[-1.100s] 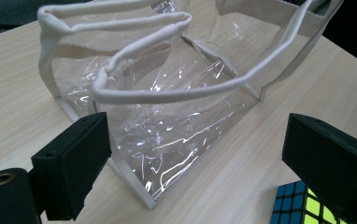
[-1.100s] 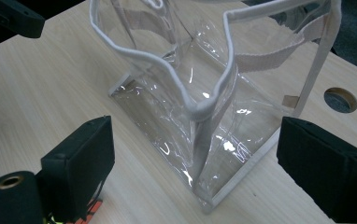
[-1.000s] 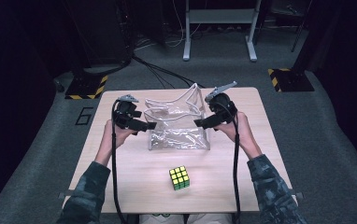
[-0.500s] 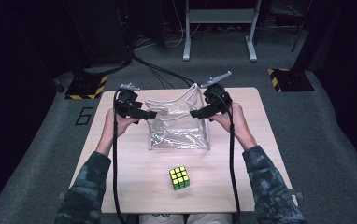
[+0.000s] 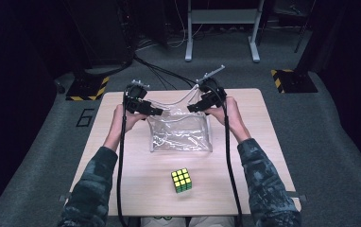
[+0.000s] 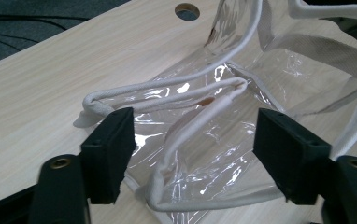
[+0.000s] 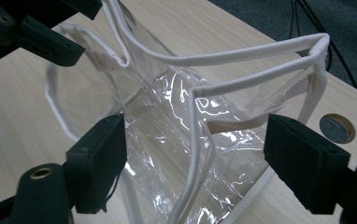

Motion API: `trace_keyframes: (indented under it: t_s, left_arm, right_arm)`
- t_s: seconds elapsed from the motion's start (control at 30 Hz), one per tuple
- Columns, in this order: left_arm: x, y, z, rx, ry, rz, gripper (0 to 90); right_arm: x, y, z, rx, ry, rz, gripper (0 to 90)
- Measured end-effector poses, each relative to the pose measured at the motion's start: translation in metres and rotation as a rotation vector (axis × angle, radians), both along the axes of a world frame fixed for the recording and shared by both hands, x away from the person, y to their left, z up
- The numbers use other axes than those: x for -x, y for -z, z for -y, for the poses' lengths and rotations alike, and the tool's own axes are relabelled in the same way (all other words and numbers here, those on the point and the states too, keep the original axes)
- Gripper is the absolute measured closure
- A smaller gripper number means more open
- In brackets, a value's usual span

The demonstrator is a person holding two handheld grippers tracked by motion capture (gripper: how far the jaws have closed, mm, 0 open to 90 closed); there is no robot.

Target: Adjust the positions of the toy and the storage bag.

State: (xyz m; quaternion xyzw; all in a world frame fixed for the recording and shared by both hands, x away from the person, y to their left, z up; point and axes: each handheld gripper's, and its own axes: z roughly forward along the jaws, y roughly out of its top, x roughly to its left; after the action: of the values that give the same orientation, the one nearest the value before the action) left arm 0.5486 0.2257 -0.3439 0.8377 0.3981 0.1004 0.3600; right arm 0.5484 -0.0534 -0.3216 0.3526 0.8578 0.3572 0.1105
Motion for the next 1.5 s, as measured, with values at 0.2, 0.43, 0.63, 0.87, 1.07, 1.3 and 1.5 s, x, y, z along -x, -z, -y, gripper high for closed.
trace_keyframes:
  t_s: [0.2, 0.43, 0.63, 0.87, 1.07, 1.3, 1.5]
  left_arm:
    - [-0.005, -0.002, -0.002, -0.005, -0.012, 0.004, 44.4]
    - [-0.004, -0.002, -0.003, -0.010, -0.004, 0.002, 46.1]
    - [-0.003, -0.002, -0.003, -0.022, 0.004, -0.001, 46.4]
    - [0.001, 0.000, -0.001, -0.056, -0.001, 0.029, 50.3]
    - [0.004, 0.002, -0.002, -0.068, -0.006, 0.030, 51.0]
    - [0.000, 0.011, 0.001, -0.082, -0.011, 0.014, 49.9]
    - [-0.003, 0.013, 0.012, -0.149, 0.021, 0.027, 66.0]
  right_arm:
    - [-0.009, 0.011, -0.010, 0.023, 0.002, -0.035, 36.0]
    - [-0.011, 0.014, -0.011, 0.028, 0.009, -0.050, 40.2]
    - [-0.011, 0.015, -0.013, 0.036, 0.013, -0.059, 46.1]
    - [-0.009, 0.018, -0.013, 0.047, 0.022, -0.058, 56.4]
    - [-0.009, 0.022, -0.010, 0.049, 0.025, -0.063, 60.9]
    - [-0.008, 0.022, -0.007, 0.048, 0.025, -0.058, 62.9]
    - [-0.009, 0.023, -0.012, 0.070, 0.020, -0.043, 77.6]
